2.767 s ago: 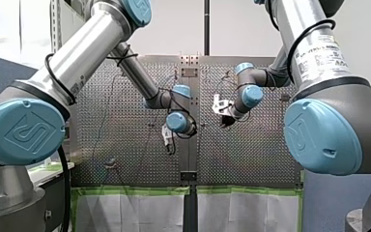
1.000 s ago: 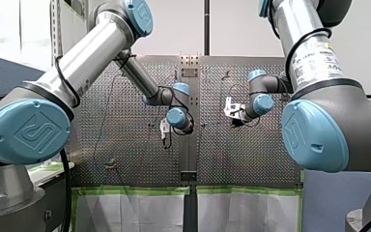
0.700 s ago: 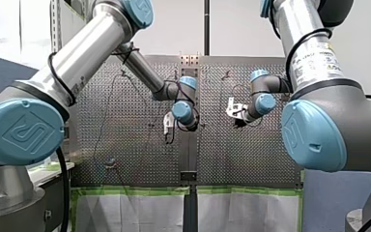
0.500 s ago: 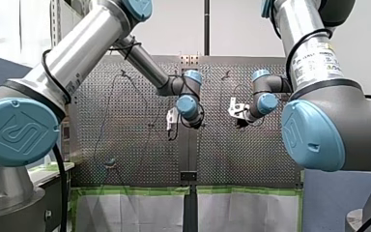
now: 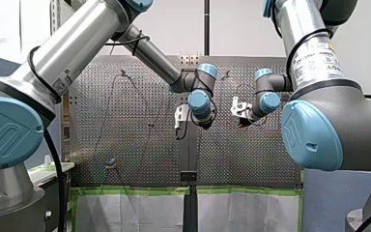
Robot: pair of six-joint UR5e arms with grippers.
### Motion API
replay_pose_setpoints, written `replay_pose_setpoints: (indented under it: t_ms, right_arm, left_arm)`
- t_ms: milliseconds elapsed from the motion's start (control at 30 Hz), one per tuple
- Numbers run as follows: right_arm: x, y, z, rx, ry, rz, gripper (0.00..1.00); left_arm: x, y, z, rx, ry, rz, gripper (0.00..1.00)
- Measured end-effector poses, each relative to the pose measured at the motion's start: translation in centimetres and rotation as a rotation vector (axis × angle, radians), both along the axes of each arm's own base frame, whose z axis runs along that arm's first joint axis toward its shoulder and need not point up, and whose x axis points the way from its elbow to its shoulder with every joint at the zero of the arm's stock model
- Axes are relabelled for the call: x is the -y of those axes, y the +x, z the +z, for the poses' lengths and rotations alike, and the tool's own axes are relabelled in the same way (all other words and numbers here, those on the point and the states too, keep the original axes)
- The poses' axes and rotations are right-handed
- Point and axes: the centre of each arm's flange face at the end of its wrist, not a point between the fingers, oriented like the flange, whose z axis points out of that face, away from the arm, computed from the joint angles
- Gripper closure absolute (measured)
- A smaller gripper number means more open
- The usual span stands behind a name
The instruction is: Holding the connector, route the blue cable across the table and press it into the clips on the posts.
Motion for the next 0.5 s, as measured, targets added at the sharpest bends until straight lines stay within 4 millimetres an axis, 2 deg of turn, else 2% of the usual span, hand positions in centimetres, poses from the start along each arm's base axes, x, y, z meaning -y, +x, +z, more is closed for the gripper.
replay_pose_setpoints:
  t_ms: [133, 200, 367, 500]
  right_arm:
    - [0.0, 0.0, 0.0, -0.002, 0.000, 0.000, 1.00]
    - [-0.1, 0.0, 0.1, -0.005, 0.000, 0.002, 1.00]
    - [-0.3, 0.0, 0.2, -0.012, 0.003, 0.006, 1.00]
    - [-0.4, 0.1, 0.6, -0.011, 0.001, 0.007, 1.00]
  left_arm:
    - [2.5, -1.0, 1.0, 0.036, -0.068, -0.038, 0.00]
    - [3.2, -0.9, 1.6, 0.054, -0.098, -0.043, 0.00]
    - [3.9, 0.7, 3.3, 0.093, -0.162, -0.035, 0.00]
    - [3.5, 2.5, 3.0, 0.087, -0.165, -0.010, 0.00]
